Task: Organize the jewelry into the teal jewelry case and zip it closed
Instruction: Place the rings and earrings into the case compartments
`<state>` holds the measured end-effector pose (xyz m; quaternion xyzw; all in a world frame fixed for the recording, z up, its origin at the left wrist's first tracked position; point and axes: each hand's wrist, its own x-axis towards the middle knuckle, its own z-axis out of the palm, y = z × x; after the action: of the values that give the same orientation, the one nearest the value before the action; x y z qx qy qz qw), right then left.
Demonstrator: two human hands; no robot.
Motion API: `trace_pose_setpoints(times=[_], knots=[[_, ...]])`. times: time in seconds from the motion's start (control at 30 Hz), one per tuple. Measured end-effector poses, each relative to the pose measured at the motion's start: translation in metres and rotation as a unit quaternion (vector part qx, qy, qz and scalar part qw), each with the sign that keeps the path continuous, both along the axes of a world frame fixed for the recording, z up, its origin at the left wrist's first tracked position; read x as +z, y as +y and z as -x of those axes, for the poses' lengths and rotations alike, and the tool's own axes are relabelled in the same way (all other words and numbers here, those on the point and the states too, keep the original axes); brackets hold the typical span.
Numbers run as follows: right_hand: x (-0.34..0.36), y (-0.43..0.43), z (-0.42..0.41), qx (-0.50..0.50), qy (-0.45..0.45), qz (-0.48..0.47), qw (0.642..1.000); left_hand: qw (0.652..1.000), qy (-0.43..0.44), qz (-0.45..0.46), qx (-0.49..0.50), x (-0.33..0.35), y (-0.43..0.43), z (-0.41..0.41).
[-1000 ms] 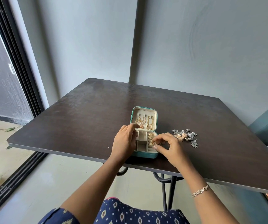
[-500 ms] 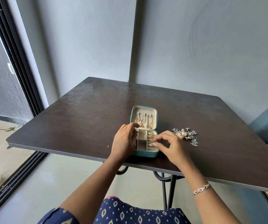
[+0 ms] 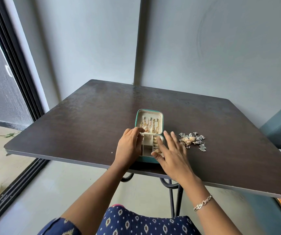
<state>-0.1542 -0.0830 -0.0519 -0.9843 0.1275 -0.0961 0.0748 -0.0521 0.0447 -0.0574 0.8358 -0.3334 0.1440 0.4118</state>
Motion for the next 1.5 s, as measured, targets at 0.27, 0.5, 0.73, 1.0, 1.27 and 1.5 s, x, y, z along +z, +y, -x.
trace_pose_setpoints(times=[0.27, 0.5, 0.73, 1.0, 1.27, 1.5], knots=[[0.001, -0.003, -0.003, -0.022, 0.016, -0.004, 1.0, 1.0, 0.001, 0.0, -0.003, 0.001, 0.0, 0.001], [0.003, -0.01, -0.005, -0.017, 0.028, 0.024, 0.999, 1.0, 0.003, 0.002, -0.001, 0.001, 0.001, 0.0], [0.008, -0.01, -0.008, -0.018, 0.025, -0.013, 0.999, 1.0, -0.004, 0.009, -0.002, 0.0, 0.0, -0.002], [0.009, -0.012, -0.011, -0.007, -0.064, -0.037, 0.997, 1.0, 0.001, 0.007, -0.005, 0.0, 0.0, -0.002], [-0.003, -0.012, -0.007, 0.017, -0.162, 0.054, 0.985, 1.0, 0.003, 0.007, -0.005, 0.001, 0.0, -0.001], [-0.01, -0.016, -0.006, 0.042, -0.186, 0.007, 0.982, 1.0, -0.001, 0.004, -0.004, -0.002, -0.001, -0.002]])
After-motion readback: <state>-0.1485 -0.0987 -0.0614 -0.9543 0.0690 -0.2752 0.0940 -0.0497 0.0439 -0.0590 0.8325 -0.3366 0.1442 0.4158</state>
